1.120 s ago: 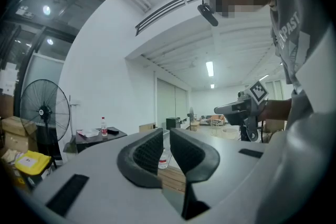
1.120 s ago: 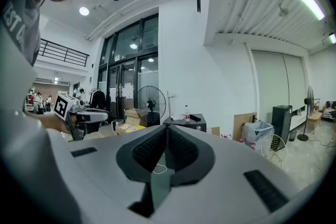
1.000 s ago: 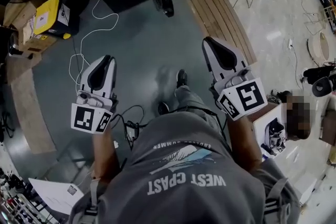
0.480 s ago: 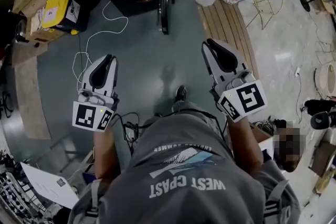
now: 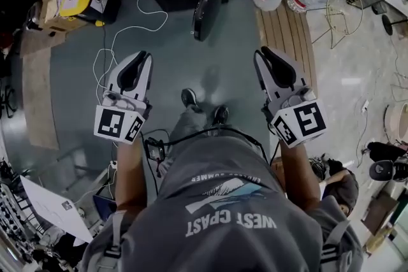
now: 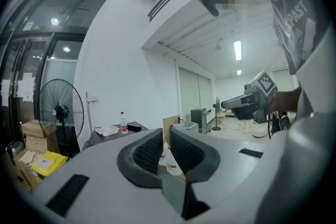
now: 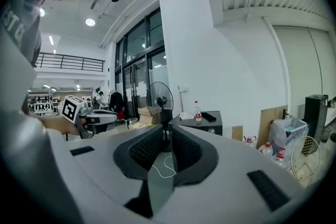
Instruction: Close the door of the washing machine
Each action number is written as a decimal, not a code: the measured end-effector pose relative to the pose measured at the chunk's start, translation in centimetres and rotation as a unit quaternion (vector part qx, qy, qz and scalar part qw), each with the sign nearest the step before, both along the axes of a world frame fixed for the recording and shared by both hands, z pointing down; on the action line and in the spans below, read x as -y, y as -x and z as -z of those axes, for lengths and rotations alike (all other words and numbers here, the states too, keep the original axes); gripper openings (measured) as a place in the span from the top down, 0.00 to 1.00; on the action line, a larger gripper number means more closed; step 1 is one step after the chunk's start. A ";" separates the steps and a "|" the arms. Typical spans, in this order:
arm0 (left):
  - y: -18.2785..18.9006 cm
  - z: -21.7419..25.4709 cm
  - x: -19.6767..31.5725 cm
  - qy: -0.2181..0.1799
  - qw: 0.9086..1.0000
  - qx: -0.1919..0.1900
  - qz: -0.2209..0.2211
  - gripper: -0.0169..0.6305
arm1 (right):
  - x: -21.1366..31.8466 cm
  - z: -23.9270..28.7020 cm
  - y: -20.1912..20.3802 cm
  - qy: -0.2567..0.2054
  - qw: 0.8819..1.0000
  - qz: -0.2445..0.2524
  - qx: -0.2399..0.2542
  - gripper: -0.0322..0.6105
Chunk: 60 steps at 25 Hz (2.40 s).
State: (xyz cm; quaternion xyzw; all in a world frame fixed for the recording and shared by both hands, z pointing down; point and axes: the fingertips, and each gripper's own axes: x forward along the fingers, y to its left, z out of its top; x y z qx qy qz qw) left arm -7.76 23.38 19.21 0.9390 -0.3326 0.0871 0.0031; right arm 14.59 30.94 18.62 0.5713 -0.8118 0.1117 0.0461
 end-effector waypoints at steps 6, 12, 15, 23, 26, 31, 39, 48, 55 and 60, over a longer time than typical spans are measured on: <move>0.5 -2.3 5.0 0.012 1.000 -0.013 -0.002 0.89 | 3.3 -1.1 0.2 0.012 1.000 -0.014 -0.015 0.83; 0.4 -3.8 12.1 0.024 0.999 -0.024 -0.025 0.89 | 8.8 -1.1 1.0 0.020 0.999 -0.039 -0.027 0.83; 0.6 -4.1 15.4 0.029 0.999 -0.031 -0.031 0.89 | 11.5 -1.1 1.7 0.026 0.998 -0.044 -0.034 0.83; 0.3 -5.6 23.2 0.051 0.996 -0.028 -0.063 0.89 | 17.7 -1.4 2.8 0.045 0.996 -0.073 -0.039 0.83; 0.1 -6.6 25.5 0.061 0.995 -0.029 -0.076 0.89 | 19.4 -1.7 3.1 0.050 0.994 -0.087 -0.044 0.83; 0.1 -8.2 28.6 0.071 0.992 -0.033 -0.100 0.89 | 22.1 -2.2 4.3 0.052 0.992 -0.107 -0.048 0.83; -0.4 -8.4 31.0 0.075 0.989 -0.039 -0.125 0.89 | 24.6 -2.0 5.4 0.051 0.990 -0.122 -0.049 0.83; -0.8 -9.1 31.7 0.083 0.988 -0.031 -0.127 0.89 | 26.3 -3.2 4.8 0.056 0.990 -0.120 -0.038 0.81; -2.1 -9.2 33.1 0.085 0.989 -0.022 -0.118 0.89 | 30.2 -4.9 3.6 0.065 0.993 -0.096 -0.024 0.78; -3.5 -10.1 34.2 0.096 0.988 -0.012 -0.116 0.89 | 33.9 -6.8 2.4 0.079 0.994 -0.077 -0.021 0.76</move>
